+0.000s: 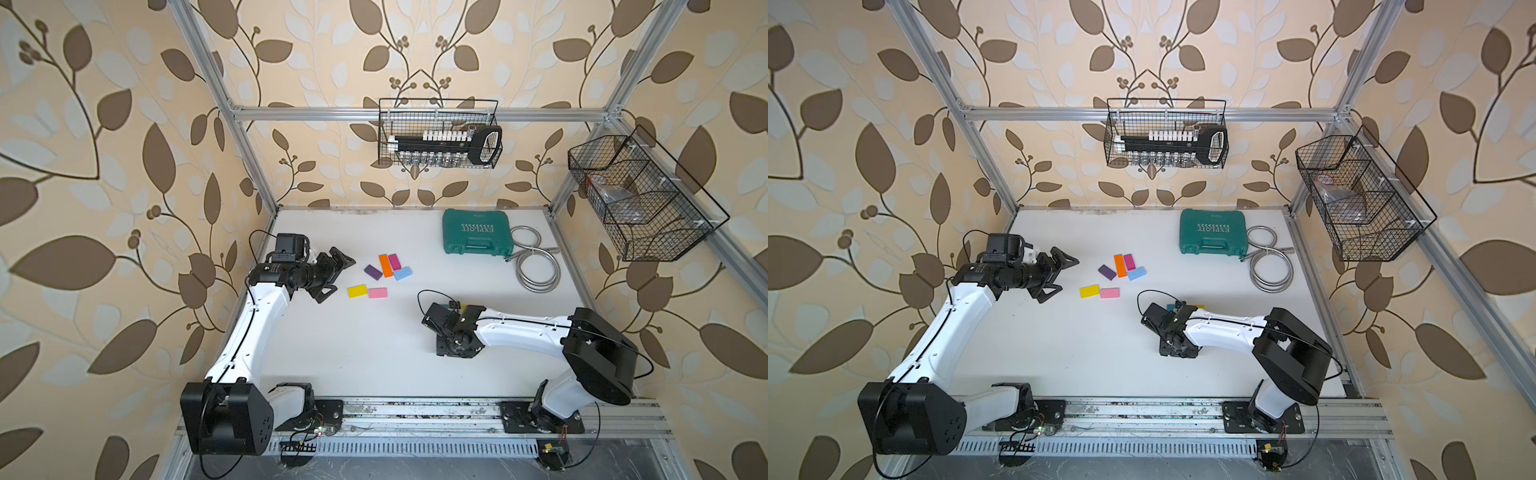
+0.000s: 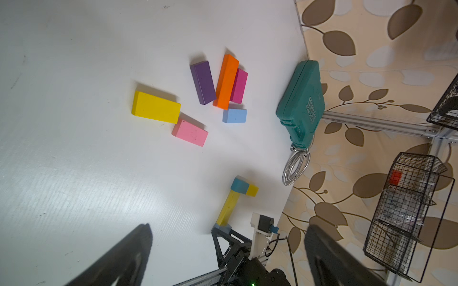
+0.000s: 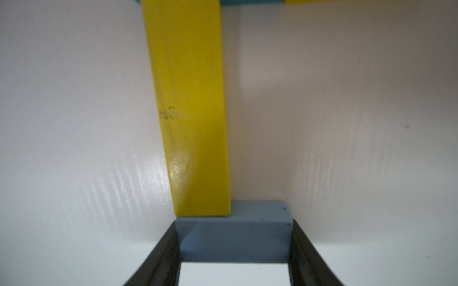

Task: Assemble the letter c with building blocks
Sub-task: Assemble the building block at the center of the board, then adjust the building block at the center of the board.

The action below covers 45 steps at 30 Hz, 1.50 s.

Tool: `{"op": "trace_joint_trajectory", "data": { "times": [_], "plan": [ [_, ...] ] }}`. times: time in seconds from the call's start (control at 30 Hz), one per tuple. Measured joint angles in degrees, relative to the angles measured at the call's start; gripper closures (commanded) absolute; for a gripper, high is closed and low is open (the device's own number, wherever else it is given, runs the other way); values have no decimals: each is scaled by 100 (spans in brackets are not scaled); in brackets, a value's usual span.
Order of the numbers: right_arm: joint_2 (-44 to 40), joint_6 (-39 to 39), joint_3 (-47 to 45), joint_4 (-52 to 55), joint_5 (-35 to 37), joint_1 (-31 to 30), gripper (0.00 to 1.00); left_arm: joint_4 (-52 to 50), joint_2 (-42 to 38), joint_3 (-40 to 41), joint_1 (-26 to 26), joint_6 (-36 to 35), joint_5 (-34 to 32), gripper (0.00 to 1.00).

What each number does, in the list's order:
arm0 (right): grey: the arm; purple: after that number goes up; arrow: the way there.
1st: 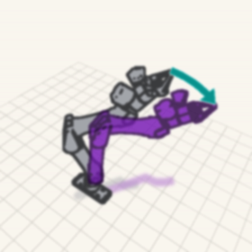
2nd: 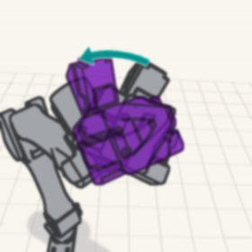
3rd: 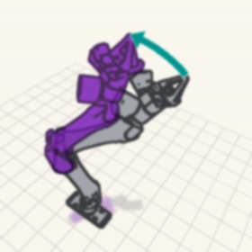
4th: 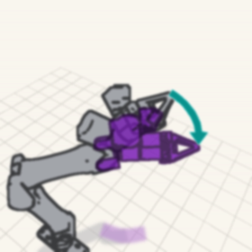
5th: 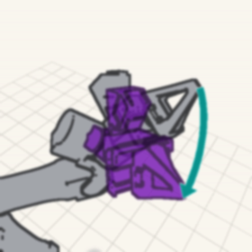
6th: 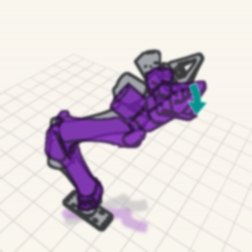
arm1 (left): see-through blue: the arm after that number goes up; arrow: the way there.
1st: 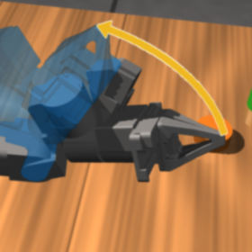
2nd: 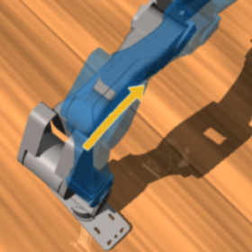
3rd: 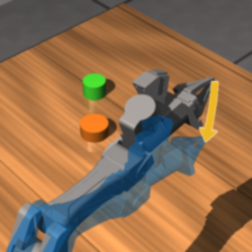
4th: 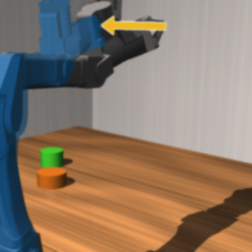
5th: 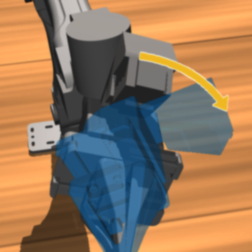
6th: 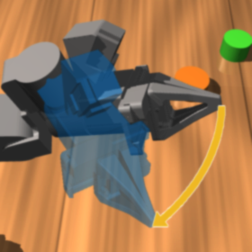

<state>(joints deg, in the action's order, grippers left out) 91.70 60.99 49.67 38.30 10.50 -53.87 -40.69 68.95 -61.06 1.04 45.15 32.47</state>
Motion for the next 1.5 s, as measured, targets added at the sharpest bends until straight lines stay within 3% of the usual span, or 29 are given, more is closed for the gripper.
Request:
{"op": "trace_joint_trajectory", "data": {
  "times": [0.27,0.6,1.1,1.5],
  "plan": [
    [0,-28,4,0,4,0,39,0,-2,0,0,0,0,1],
    [-111,-168,2,127,90,26,16,2,-2,0,0,0,0,1],
    [-721,-579,562,236,-9,98,13,24,0,0,0,2,2,1],
    [-431,-1040,507,-374,-619,887,12,26,0,0,0,4,2,1]
  ]
}}
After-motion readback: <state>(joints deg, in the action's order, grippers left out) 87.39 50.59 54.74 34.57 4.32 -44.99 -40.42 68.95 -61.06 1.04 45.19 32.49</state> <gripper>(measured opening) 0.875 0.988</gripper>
